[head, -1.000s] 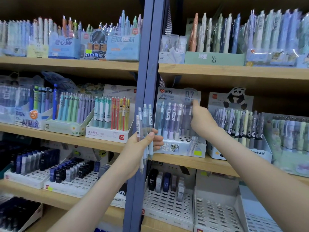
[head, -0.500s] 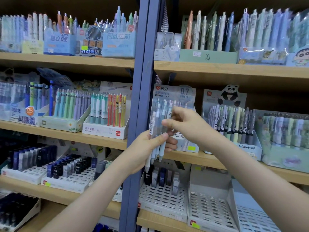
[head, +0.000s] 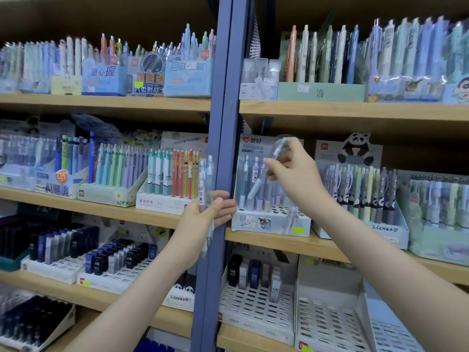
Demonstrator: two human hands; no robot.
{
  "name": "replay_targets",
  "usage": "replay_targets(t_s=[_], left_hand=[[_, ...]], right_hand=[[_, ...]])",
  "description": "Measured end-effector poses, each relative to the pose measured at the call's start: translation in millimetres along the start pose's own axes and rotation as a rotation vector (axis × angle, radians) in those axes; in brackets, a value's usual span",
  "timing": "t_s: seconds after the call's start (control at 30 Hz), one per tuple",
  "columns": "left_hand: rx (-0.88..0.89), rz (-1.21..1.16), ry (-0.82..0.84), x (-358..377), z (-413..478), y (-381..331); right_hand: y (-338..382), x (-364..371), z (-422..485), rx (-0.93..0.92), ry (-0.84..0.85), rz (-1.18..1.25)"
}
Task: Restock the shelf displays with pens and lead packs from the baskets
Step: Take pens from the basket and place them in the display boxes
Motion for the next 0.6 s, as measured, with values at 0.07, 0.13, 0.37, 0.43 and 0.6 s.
replay_targets(t_s=[0.07,0.13,0.37,0.43,0.6], left_hand=[[0.015,0.004,-0.001,-1,1,0],[0.023,0.009,0.001,0,1,-1],[0.012,0.001,0.011,-4,0,0],[0.011,-0.007,0.004,-6,-1,0],[0.003,-0.023,-0.008,-10,-3,-2]], right_hand=[[3,9,-2,-0.07,-0.006,-0.045],[4,16,-3,-0.127,-0.004,-0.078],[4,28,0,-0.19,0.057,-0.142],[5,28,2,-0.188,0.051,-0.136],[6,28,5,-0.186,0.052,-0.153]])
Point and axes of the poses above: each hand's wrist, its own z-axis towards the middle knuckle, its own x-axis out of the palm, y = z × x, the point moved 1 cm from there along z, towards the middle knuckle
